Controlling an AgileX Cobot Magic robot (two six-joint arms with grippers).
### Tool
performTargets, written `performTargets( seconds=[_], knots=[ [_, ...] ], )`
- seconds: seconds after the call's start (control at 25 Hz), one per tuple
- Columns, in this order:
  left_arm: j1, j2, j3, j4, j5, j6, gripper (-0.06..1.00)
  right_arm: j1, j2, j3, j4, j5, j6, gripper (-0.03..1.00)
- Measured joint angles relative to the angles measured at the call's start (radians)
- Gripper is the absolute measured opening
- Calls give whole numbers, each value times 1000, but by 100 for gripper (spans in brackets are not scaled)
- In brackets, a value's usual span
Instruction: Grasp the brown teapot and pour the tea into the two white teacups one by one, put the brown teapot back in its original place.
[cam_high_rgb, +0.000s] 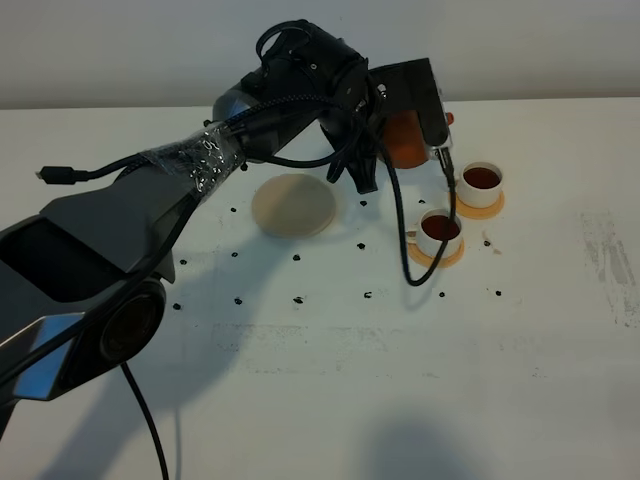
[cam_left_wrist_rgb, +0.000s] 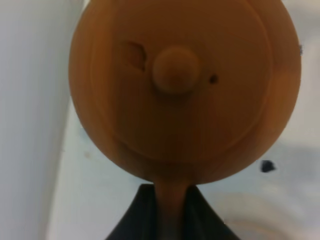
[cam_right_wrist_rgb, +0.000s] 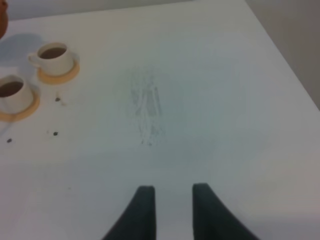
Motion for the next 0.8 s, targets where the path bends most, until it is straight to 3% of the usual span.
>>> performTargets(
  seconds=[0.32, 0.6, 0.8],
  knots=[
    [8, -17, -6, -20, 149, -258, 8, 0, 0, 0, 0, 0, 0, 21],
    [9, -19, -6, -130, 205, -293, 8, 0, 0, 0, 0, 0, 0, 21],
    [9, -19, -6, -140, 220, -346, 8, 0, 0, 0, 0, 0, 0, 21]
  ],
)
